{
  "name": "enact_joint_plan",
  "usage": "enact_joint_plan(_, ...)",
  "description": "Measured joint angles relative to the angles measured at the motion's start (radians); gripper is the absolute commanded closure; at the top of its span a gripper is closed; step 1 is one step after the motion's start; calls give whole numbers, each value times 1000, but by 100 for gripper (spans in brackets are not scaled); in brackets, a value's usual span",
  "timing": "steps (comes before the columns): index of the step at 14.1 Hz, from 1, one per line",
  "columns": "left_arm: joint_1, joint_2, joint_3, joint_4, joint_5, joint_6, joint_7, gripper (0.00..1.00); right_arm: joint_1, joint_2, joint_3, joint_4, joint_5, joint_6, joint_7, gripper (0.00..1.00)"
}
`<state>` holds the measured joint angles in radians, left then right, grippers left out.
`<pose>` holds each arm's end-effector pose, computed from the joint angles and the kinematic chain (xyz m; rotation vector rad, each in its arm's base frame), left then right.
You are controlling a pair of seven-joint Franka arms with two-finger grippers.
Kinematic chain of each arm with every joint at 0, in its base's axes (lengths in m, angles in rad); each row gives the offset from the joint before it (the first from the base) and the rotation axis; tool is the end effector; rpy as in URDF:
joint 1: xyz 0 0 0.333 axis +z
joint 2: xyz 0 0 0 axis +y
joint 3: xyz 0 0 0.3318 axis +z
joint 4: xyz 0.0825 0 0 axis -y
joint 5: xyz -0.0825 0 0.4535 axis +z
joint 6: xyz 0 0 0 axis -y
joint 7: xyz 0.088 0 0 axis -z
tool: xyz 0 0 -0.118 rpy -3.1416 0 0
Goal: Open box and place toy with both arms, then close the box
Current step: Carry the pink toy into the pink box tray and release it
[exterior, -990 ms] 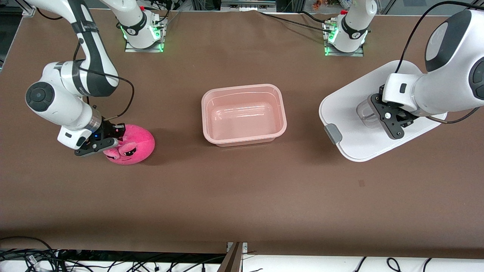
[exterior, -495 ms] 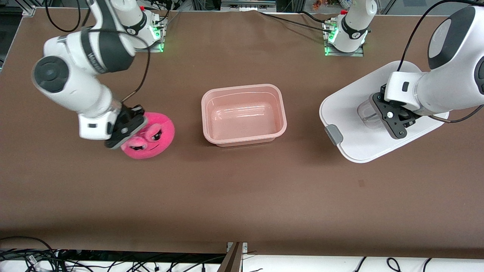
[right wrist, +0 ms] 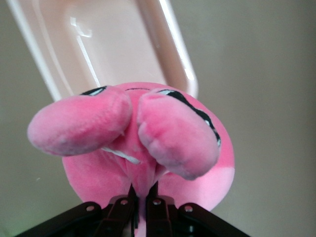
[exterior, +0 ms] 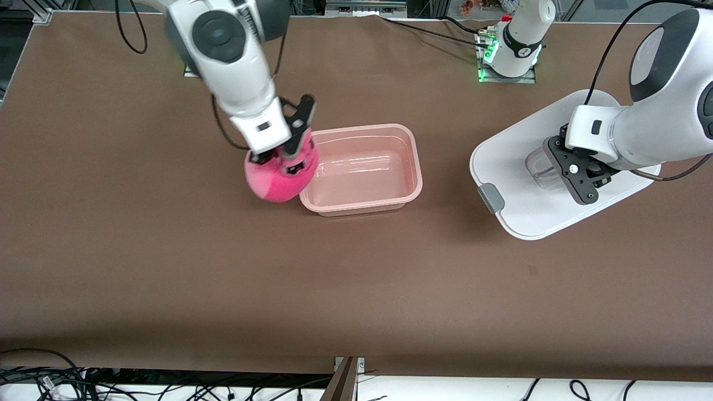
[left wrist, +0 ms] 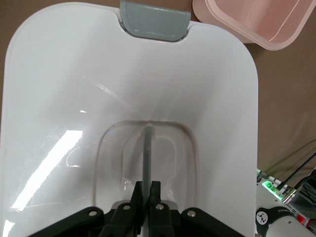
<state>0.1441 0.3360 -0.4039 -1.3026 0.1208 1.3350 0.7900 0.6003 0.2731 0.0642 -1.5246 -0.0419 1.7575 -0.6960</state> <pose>0.6797 -0.1203 0.5462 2.6337 -1.5007 -0.4046 0.5661 0.4326 0.4875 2.4175 1.9691 -0.0623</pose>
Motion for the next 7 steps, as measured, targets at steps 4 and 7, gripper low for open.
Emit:
enact_joint_plan(4, 0, 0, -1, 0, 0, 0, 0, 100, 120, 61, 2, 1, -2, 45, -3, 100)
enact_joint_plan(7, 0, 0, -2, 0, 0, 0, 0, 100, 121, 113, -5, 2, -6, 91, -36, 100)
